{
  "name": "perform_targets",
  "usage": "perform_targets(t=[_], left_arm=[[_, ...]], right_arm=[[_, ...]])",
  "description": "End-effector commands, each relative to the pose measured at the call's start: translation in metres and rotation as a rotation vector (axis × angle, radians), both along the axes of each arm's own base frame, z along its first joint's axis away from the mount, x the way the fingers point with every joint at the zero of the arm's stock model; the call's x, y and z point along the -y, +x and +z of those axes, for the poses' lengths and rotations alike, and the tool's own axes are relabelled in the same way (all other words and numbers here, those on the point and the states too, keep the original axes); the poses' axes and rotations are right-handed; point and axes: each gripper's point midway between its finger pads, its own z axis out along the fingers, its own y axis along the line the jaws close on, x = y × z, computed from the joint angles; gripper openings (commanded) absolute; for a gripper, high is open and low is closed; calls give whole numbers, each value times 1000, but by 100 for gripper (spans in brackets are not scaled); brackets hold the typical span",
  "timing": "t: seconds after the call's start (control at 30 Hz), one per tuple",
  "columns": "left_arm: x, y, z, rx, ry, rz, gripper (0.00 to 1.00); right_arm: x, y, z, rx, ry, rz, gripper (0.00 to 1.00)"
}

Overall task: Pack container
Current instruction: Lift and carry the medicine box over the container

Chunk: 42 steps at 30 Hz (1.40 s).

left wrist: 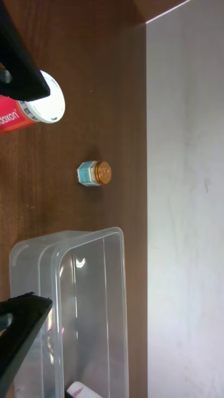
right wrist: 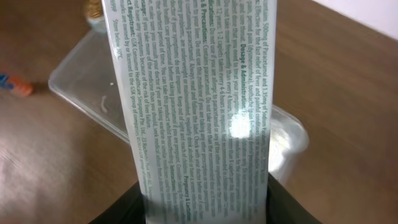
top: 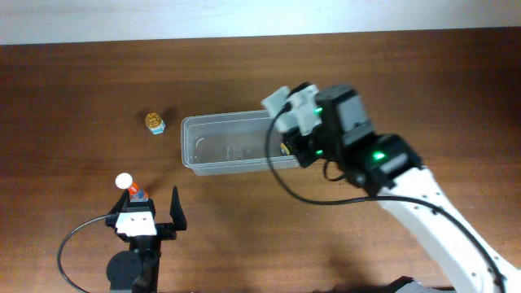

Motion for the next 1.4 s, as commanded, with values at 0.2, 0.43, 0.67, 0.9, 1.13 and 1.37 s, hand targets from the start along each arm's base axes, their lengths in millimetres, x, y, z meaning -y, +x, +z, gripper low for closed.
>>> perform_targets(t=[0.2, 0.43, 0.67, 0.9, 1.13, 1.37], left_arm=[[0, 0, -3, -3, 3, -5, 99], [0, 0, -3, -3, 3, -5, 99], [0, 0, -3, -3, 3, -5, 99], [0, 0, -3, -3, 3, -5, 99], [0, 0, -3, -3, 3, -5, 99], [0, 0, -3, -3, 3, -5, 99]], right_arm=[[-53, 19, -64, 20, -180, 164, 43], [-57, 35, -81, 49, -222, 170, 43], [-58, 36, -79, 63, -224, 179, 43], [-59, 37, -79, 86, -252, 219, 44], [-61, 39, -76, 145, -307, 301, 43], [-64, 38, -75, 245, -430, 500, 43]])
